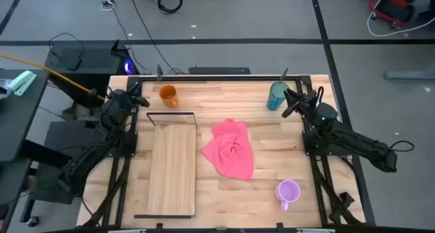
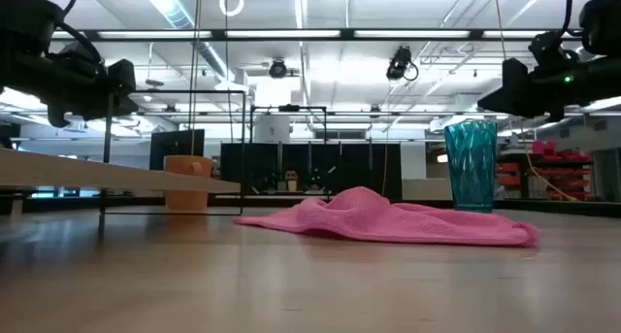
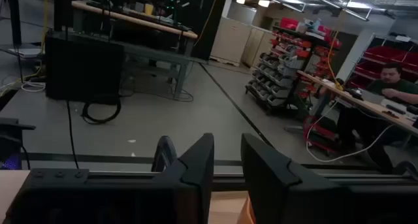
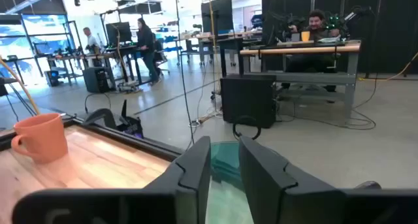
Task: Stack small to large cups/mugs on shelf
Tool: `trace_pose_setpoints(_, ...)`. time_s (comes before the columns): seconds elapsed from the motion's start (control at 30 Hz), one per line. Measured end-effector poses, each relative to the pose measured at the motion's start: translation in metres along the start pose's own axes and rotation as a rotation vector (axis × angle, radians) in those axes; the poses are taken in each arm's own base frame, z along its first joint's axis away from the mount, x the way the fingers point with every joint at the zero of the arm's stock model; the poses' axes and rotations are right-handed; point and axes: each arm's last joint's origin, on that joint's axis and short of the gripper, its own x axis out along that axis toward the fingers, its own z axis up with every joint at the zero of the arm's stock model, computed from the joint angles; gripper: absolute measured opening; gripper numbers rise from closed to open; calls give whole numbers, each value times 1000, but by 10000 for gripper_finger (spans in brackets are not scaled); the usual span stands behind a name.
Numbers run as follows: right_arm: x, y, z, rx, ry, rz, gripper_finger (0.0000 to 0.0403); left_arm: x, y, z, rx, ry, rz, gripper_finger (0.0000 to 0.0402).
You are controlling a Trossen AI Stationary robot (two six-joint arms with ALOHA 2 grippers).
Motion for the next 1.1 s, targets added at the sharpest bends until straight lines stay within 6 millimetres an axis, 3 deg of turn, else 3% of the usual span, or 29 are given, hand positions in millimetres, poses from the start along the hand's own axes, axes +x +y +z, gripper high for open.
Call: trace_pose_setpoints(1.1, 0, 0, 0, 0, 0, 0, 87, 0, 0, 0, 0, 1, 1, 84)
